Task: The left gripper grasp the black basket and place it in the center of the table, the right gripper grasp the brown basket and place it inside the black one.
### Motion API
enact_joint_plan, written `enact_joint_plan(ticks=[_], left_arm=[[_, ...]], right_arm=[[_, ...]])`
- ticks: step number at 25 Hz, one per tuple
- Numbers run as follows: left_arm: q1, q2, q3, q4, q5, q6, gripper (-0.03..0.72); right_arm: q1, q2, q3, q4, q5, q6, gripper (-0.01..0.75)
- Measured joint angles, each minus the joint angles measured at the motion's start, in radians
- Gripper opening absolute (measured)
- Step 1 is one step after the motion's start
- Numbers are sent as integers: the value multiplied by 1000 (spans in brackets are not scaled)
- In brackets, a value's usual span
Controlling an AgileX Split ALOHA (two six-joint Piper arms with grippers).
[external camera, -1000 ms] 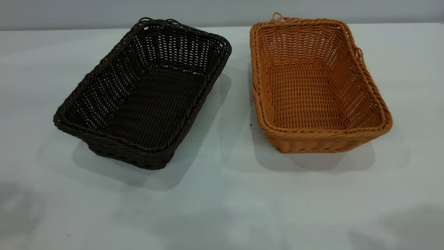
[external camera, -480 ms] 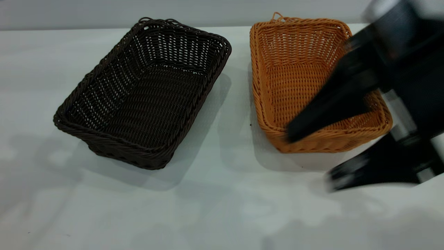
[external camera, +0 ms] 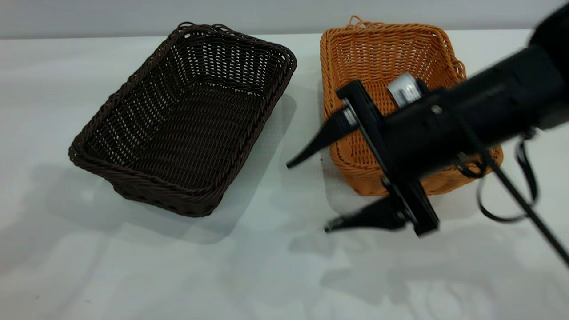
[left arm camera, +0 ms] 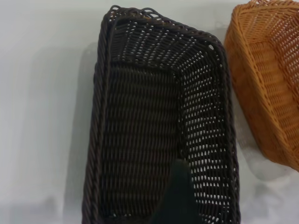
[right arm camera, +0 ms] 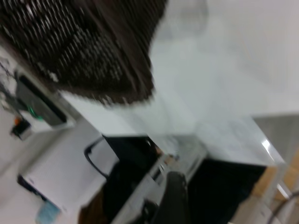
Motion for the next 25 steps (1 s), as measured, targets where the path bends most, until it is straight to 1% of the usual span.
enact_joint_plan(ticks=[4, 8, 12, 15, 20, 23, 25], left_arm=[[0, 0, 0, 0, 15, 5, 579], [0, 0, 0, 0, 18, 7, 579], [0, 0, 0, 0, 18, 7, 579], [0, 13, 0, 0, 19, 8, 579], [0, 101, -1, -1, 20, 23, 579], [-9, 160, -1, -1, 3, 33, 579], [-35, 200, -2, -2, -32, 35, 579]], right_arm=[[0, 9, -69, 3, -163, 161, 586], [0, 9, -78, 5, -315, 317, 586], [0, 9, -78, 7, -448, 420, 586], [0, 9, -79, 10, -510, 495, 583], [0, 9, -79, 16, -654, 540, 551], [0, 9, -79, 18, -692, 561, 512], [0, 9, -79, 18, -693, 578, 489]])
